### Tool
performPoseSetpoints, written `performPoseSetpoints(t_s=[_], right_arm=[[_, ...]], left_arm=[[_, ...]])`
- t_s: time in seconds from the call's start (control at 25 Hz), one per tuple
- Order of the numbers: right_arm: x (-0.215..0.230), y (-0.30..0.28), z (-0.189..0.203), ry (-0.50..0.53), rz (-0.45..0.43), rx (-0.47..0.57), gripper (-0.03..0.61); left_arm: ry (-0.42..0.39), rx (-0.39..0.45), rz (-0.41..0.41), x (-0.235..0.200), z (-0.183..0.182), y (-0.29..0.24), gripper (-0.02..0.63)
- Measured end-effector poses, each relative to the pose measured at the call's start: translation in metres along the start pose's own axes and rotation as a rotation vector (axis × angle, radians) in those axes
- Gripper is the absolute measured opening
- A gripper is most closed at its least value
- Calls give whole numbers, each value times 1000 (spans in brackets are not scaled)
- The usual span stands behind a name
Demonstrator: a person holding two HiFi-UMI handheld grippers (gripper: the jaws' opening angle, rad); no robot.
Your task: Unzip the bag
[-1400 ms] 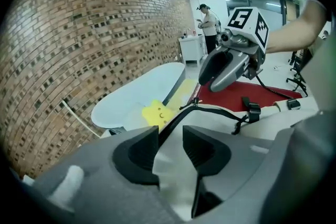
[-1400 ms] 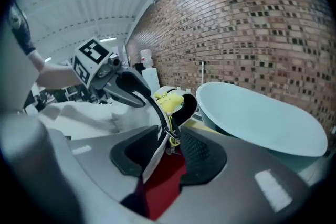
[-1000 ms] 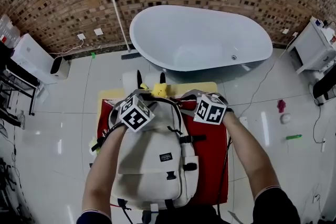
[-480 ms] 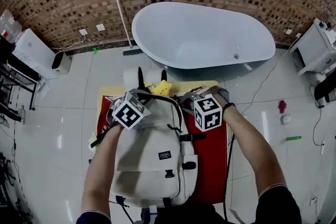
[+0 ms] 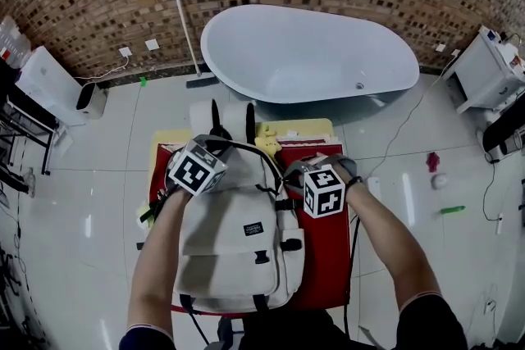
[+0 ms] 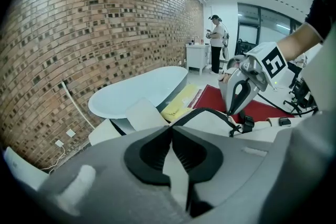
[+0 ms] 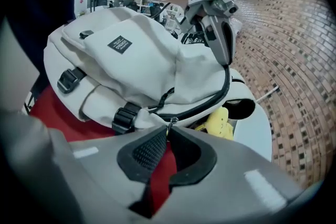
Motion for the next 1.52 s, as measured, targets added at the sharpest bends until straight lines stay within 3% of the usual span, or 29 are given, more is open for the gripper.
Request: performPoseSetpoints(t_s=[0.2,0.36,0.44,0.56,0.72,0.84,0.92,1.08,1.28,1.52], right_arm=[[-13,-11,0,-105,12,10,29],[-12,-13,0,-222,98,-1,52],[-15,-1,-3,-311,152,38,117],[-14,35,-16,-403,245,117,112],[-16,74,-64,-486,387,309,73],[-21,108,-103,-567,524,542,38],[-26,128,-125,-624,603,705,33],[-41,155,-164,-676,678,952,6],[-53,173,-196,-664,702,1067,6],[-52,181,-222,-656,640,1143,6]], left_arm=[[79,41,-9,4,5,0,23],[132,103,-24,8,9,7,58],[147,131,-18,13,7,17,83],[209,208,-18,10,-4,40,84],[289,311,-36,10,-3,85,83],[341,387,-50,13,0,130,77],[356,435,-60,17,4,155,36],[371,519,-37,29,13,197,20],[432,600,-16,39,14,236,18],[467,636,-48,46,5,265,18]])
Point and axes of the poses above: the fingertips, and each gripper's own axes: y backward along the fingers, x to its right, z out of its underside, the point moved 5 cm from there along y, backward along the fingers, and after that the axes turned 13 degrees about -z, right-handed, at the moved point
